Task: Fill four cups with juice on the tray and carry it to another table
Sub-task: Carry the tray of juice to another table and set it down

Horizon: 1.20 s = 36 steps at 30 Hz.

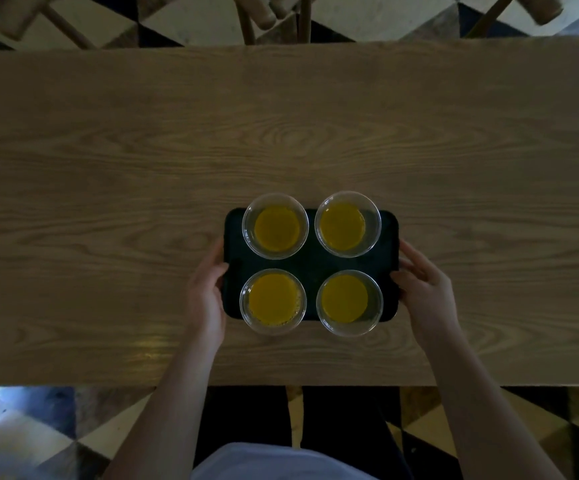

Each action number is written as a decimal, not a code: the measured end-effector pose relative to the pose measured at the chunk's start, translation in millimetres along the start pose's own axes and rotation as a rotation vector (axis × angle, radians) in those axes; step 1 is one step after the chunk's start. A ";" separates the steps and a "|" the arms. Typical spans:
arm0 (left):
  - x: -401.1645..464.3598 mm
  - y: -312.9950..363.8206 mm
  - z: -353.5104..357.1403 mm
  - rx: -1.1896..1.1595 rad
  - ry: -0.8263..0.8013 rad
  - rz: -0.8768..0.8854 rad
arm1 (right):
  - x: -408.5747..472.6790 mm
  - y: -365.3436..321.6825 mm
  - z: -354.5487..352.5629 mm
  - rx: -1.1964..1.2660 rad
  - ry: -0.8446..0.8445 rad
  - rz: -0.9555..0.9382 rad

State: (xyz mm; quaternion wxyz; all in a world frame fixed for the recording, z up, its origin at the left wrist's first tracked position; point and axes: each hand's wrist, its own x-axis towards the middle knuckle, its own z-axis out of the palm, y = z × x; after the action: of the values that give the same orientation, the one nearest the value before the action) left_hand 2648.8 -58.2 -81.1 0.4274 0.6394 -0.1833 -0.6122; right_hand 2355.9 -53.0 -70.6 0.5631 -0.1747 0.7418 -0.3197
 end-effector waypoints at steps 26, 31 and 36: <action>53.3 50.8 -43.3 0.193 0.104 -0.088 | 24.1 -33.7 71.1 -0.106 -0.077 -0.112; 66.2 59.1 -44.1 0.223 0.117 -0.079 | 37.3 -39.4 75.8 -0.127 -0.061 -0.110; 77.6 54.9 -46.7 0.261 0.131 -0.033 | 44.4 -43.3 78.7 -0.125 -0.051 -0.098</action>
State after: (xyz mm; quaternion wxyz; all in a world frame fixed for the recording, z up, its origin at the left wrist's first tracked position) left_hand 2722.7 -133.1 -92.8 0.3415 0.7311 -0.2224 -0.5471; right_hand 2412.6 -134.1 -86.4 0.5536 -0.2536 0.7362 -0.2955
